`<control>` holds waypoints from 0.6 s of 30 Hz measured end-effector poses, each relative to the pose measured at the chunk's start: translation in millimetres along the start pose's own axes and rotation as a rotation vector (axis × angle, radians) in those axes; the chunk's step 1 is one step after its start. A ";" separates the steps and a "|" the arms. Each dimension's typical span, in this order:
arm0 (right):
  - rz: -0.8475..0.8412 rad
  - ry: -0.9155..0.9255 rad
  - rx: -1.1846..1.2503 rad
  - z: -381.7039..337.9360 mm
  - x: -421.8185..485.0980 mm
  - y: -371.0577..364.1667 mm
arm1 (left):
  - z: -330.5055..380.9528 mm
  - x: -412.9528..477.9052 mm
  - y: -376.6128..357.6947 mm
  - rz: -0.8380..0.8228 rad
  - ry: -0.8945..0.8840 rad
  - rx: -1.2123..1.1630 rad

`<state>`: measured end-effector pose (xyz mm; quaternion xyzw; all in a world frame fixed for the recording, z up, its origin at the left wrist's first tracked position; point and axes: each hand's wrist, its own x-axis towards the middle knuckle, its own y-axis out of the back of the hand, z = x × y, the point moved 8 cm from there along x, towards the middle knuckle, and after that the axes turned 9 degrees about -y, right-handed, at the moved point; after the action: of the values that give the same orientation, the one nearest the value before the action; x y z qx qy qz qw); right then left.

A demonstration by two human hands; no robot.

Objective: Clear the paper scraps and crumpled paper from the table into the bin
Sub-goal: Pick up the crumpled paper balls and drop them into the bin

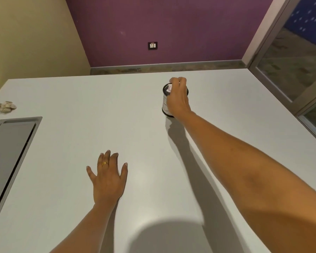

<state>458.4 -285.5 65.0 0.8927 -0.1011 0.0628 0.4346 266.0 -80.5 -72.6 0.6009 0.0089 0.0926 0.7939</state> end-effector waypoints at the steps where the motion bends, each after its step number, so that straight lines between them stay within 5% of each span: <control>1: -0.026 -0.029 0.005 3.0 8.5 -0.9 | 0.2 0.0 0.0 0.000 0.000 0.001; 18: -0.142 -0.025 -0.197 26.3 12.6 -27.7 | 4.2 -0.9 3.7 -0.002 -0.014 0.050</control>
<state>477.8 -291.1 30.2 0.8513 -0.0486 0.0106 0.5222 265.1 -83.7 -67.9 0.6214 0.0061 0.0871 0.7786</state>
